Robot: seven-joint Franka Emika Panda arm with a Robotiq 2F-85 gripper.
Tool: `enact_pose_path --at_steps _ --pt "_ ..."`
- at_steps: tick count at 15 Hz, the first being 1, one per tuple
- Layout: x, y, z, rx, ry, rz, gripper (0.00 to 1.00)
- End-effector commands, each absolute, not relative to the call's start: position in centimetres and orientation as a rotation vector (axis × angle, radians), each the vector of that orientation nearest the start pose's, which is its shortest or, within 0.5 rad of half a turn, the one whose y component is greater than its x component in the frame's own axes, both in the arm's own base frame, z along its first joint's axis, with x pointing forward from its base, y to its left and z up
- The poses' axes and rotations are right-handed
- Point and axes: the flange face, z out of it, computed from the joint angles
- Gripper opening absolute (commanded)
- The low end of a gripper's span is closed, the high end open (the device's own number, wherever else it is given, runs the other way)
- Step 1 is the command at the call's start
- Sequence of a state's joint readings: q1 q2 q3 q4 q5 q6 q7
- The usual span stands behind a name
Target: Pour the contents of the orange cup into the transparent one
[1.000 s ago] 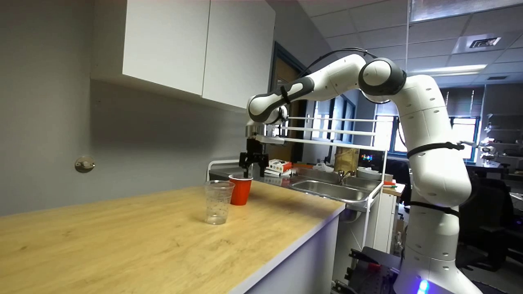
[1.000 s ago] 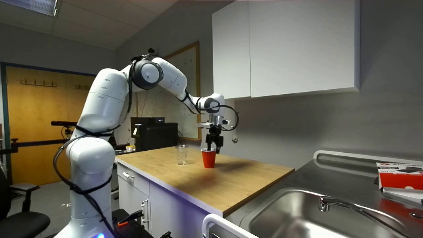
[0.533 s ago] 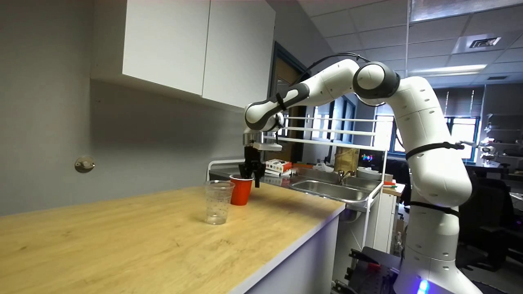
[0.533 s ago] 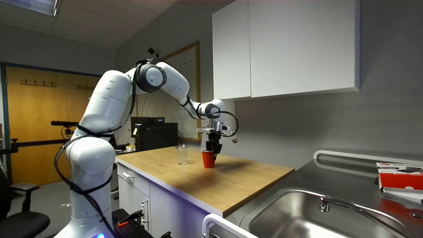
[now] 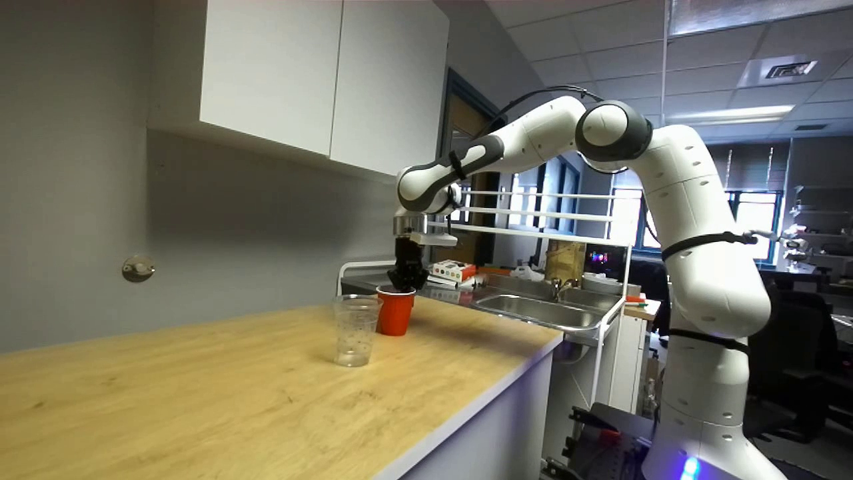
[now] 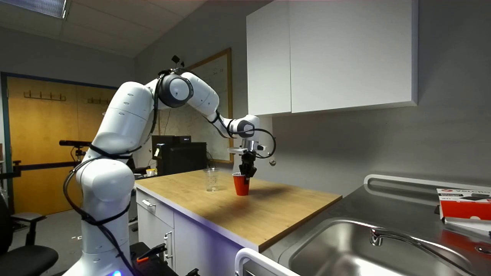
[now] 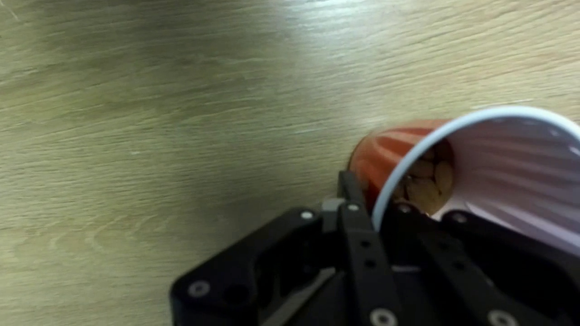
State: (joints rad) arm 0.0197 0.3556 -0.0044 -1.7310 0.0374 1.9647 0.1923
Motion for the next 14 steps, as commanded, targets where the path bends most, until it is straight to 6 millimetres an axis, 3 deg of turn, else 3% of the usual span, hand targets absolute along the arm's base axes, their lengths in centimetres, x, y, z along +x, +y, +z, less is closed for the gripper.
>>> enact_pose_path --at_steps 1,7,14 --pt "64.0 1.5 37.5 -3.086 0.294 0.171 0.08" --pt "62.8 3.8 39.4 -3.133 0.32 0.221 0.05" --pt "59.9 11.2 45.2 -3.28 0.273 0.175 0.05"
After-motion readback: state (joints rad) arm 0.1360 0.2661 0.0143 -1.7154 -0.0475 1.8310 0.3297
